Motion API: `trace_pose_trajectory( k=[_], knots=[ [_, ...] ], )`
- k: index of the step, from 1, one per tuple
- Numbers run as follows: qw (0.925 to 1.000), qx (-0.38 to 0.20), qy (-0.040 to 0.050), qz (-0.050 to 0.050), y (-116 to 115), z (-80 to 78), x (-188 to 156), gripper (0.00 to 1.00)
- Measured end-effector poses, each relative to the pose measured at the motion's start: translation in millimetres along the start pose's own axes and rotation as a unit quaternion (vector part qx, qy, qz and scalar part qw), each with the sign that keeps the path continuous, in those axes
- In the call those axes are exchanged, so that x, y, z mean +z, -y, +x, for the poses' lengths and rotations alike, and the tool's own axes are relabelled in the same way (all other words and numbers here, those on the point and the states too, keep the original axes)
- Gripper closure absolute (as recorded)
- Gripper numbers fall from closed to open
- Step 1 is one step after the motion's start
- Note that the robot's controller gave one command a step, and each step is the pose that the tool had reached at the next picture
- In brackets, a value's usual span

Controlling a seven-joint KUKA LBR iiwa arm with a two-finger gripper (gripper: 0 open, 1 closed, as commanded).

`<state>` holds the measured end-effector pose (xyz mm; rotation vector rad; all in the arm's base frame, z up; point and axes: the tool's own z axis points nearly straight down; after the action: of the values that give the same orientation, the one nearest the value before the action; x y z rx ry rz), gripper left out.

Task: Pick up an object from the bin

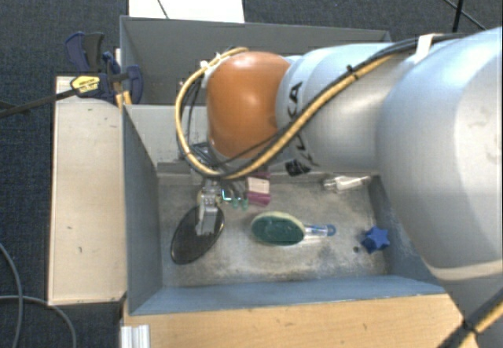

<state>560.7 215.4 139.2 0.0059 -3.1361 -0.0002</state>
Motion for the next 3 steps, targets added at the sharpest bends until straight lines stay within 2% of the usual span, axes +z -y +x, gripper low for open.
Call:
trace_pose_trajectory(
  k=[1, 2, 3],
  knots=[
    [0.9999, -0.011, 0.0085, -0.002, 30, 10.0, 53, 0.00],
    [0.9999, -0.007, 0.0088, -0.003, 12, 41.1, 65, 0.00],
    [0.9999, -0.004, 0.0092, -0.004, 12, 39.9, 63, 1.00]
  ],
)
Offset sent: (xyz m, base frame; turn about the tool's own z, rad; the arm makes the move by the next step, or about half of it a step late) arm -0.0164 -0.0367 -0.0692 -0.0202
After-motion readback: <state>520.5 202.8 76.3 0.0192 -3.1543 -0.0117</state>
